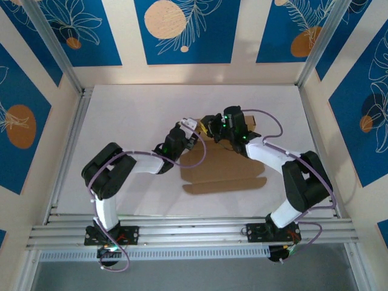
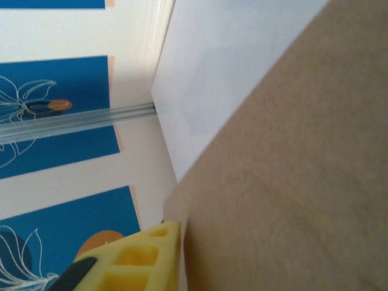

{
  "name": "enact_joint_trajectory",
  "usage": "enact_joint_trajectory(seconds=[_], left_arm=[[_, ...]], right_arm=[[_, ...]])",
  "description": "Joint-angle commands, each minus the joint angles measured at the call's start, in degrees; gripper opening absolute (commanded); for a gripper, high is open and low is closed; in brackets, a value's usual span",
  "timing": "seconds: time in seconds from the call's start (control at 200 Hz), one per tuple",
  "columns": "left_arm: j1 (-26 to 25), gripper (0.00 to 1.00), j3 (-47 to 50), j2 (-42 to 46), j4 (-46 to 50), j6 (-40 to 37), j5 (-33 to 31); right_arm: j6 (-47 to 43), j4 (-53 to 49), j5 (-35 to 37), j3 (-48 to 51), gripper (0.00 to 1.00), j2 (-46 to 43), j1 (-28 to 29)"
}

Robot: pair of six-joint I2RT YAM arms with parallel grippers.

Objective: Fold the paper box

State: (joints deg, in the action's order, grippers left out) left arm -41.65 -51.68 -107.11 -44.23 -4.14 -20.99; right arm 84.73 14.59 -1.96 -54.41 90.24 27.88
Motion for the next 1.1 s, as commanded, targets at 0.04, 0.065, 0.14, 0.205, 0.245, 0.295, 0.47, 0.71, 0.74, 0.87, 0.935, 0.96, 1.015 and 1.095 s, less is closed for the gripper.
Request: enact_joint_trajectory(seconds=[0.04, 0.065, 0.14, 0.205, 0.245, 0.295, 0.47, 0.71, 0.74, 0.87, 0.935, 0.96, 1.015, 1.095], left_arm=[[-0.2, 0.56, 0.2, -0.6, -4.7, -1.1, -4.1], [-0.2, 0.56, 0.2, -0.6, -4.6, -1.2, -4.0], [-0.1, 0.55, 0.6, -0.6, -5.0, -1.6, -3.6], [-0.1, 0.53, 0.7, -0.5, -4.9, -2.5, -2.4], [0.0, 0.51, 0.8, -0.5, -4.8, -3.2, -1.4], [0.1, 0.48, 0.8, -0.6, -4.8, -4.0, -0.1], [1.3, 0.39, 0.8, -0.2, -3.9, -4.6, 5.5], [4.3, 0.29, 0.9, 0.7, -2.7, -4.0, 13.4], [4.7, 0.28, 0.9, 0.8, -2.4, -4.0, 14.6], [6.0, 0.25, 0.6, 1.1, -1.3, -4.4, 19.7], [6.0, 0.23, 0.5, 0.9, -0.6, -5.1, 21.8], [6.0, 0.22, 0.5, 0.9, -0.2, -5.4, 22.4], [6.0, 0.20, 0.6, 0.7, -0.1, -5.6, 22.8], [6.1, 0.18, 1.1, 0.4, -1.0, -5.6, 23.3]], right_arm=[[4.4, -9.1, 1.0, 2.1, 0.48, -2.1, 1.5], [4.2, -9.6, 1.0, 2.1, 0.53, -2.5, 1.5], [3.4, -10.9, 1.8, 2.6, 0.62, -4.5, 1.4], [2.1, -11.8, 2.3, 3.2, 0.67, -6.8, 1.2], [1.4, -12.9, 2.8, 3.6, 0.69, -8.8, 0.9], [-0.3, -13.4, 3.0, 4.2, 0.71, -10.8, 0.5], [-6.7, -19.9, -0.3, 2.7, 0.71, -16.4, -2.2], [-16.4, -25.9, -6.1, -2.1, 0.60, -20.0, -6.2], [-17.9, -27.0, -6.4, -3.4, 0.55, -19.7, -6.3], [-22.3, -32.0, -9.3, -10.0, 0.30, -15.8, -7.2], [-23.0, -33.2, -12.0, -12.7, 0.19, -13.3, -7.5], [-23.1, -33.5, -12.9, -13.8, 0.15, -12.4, -7.4], [-23.4, -34.2, -14.1, -16.0, 0.09, -9.9, -6.9], [-23.9, -36.6, -14.5, -19.6, 0.04, -5.9, -5.7]])
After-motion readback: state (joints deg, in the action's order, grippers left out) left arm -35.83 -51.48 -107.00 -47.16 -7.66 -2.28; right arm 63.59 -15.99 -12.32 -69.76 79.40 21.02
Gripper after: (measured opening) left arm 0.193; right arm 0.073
